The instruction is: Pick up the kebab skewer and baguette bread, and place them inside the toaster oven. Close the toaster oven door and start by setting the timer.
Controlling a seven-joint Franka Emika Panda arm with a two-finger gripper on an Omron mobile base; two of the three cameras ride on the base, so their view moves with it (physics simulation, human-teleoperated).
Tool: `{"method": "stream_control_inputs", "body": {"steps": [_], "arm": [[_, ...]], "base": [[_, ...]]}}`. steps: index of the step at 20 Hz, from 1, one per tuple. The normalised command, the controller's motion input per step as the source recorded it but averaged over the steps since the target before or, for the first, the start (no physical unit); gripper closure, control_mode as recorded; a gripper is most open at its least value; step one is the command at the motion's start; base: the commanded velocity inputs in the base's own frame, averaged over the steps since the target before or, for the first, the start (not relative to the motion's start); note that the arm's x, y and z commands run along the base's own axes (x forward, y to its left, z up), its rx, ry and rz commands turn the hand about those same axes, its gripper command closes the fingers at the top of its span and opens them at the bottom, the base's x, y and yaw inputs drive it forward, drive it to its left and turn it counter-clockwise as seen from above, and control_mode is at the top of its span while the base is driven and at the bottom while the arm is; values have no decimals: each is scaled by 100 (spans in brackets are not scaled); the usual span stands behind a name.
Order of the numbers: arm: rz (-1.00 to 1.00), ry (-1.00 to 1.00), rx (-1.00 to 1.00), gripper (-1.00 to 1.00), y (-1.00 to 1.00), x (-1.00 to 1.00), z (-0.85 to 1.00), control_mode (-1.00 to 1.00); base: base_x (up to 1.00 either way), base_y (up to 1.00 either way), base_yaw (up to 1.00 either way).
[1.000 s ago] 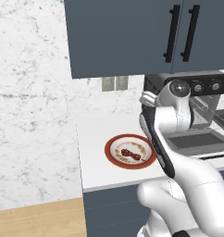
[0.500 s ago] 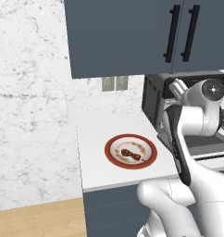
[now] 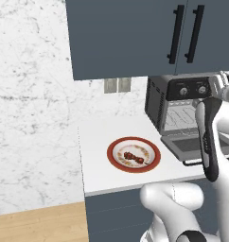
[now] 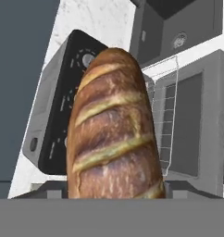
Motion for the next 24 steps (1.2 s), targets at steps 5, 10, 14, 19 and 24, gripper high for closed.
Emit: {"method": "stream_control_inputs", "body": {"steps": [5, 10, 14, 19, 24], "arm": [[-9, -1, 11, 100, -44, 1, 0, -100], [-3, 1, 1, 100, -35, 10, -2, -100], [0, 4, 0, 100, -44, 21, -27, -100], [0, 7, 6, 100, -56, 40, -26, -100], [0, 5, 1, 100, -38, 60, -11, -100]], "base": [[0, 0, 0], [0, 0, 0], [0, 0, 0], [0, 0, 0], [0, 0, 0]]}}
